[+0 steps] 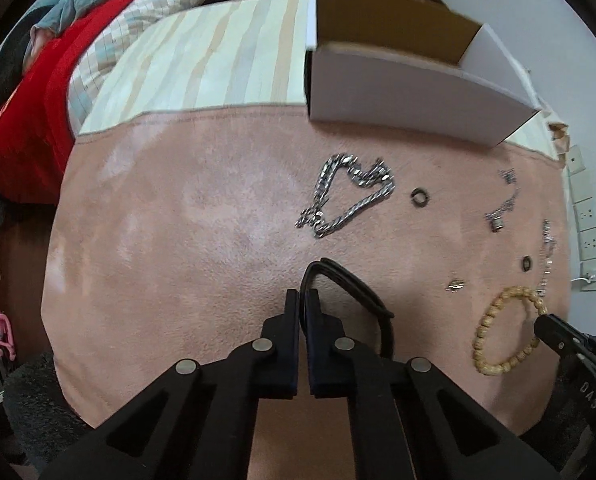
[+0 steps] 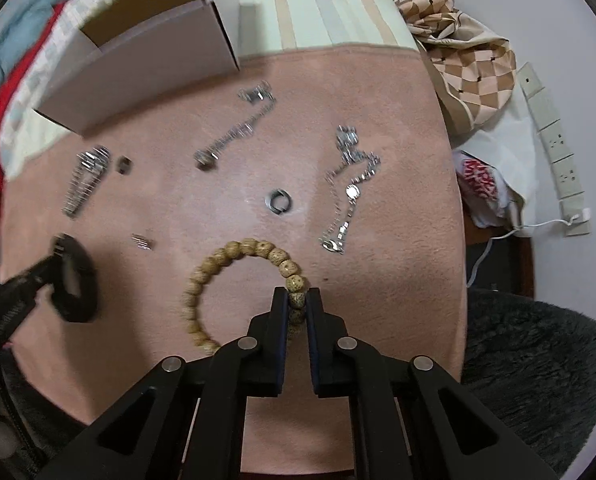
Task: Organize jewelry
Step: 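Grasp the black watch band with the left tool while the right tool lifts the bead bracelet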
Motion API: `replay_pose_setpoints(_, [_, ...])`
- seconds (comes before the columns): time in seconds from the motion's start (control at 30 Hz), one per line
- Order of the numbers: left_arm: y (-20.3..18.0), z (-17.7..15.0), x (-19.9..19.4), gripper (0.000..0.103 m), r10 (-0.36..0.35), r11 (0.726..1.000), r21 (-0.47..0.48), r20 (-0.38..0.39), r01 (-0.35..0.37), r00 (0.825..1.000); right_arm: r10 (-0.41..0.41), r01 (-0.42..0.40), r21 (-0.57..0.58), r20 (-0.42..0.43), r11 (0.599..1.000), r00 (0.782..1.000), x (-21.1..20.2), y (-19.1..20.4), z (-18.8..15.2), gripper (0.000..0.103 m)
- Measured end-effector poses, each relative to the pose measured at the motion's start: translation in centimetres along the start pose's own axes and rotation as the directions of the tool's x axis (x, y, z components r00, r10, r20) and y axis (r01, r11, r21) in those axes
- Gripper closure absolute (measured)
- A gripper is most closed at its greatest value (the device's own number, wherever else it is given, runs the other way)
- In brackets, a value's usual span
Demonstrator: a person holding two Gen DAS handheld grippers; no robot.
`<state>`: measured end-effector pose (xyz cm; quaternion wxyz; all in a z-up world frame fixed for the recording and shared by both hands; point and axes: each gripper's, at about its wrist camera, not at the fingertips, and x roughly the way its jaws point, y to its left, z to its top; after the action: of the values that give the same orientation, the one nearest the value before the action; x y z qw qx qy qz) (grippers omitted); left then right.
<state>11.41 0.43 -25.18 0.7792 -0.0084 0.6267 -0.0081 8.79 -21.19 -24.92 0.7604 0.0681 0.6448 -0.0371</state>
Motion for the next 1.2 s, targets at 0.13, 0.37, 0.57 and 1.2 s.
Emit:
replay_pose_setpoints(0.13, [0.3,0.6,-3.2,0.103,-0.046,0.999,0.003,0.061,0.046,0.997,0.083,-0.083,0.007,0.039,0.996,0.996,-2.8,0.2,0.6,0.094])
replay_pose_setpoints(0.37, [-0.4,3.7,-8.4,0.103,-0.123,0.992,0.017,0.155,0.122,0.98,0.16,-0.155,-0.046,0.123,0.987,0.979,-8.2,1.5,2.9,0.094])
replay_pose_setpoints(0.57, [-0.3,7.6,-10.5,0.102,-0.163,0.987,0.03,0.213,0.16,0.963,0.184,-0.161,-0.117,0.223,0.98,0.957,-13.2,2.9,7.2,0.094])
replay_pose_setpoints(1.2, [2.3,1.2,2.1,0.049,-0.155,0.977,-0.16,-0.081,0.141,0.985,0.168,-0.167,-0.019,0.149,0.986,0.974,-8.3,1.0,3.1,0.094])
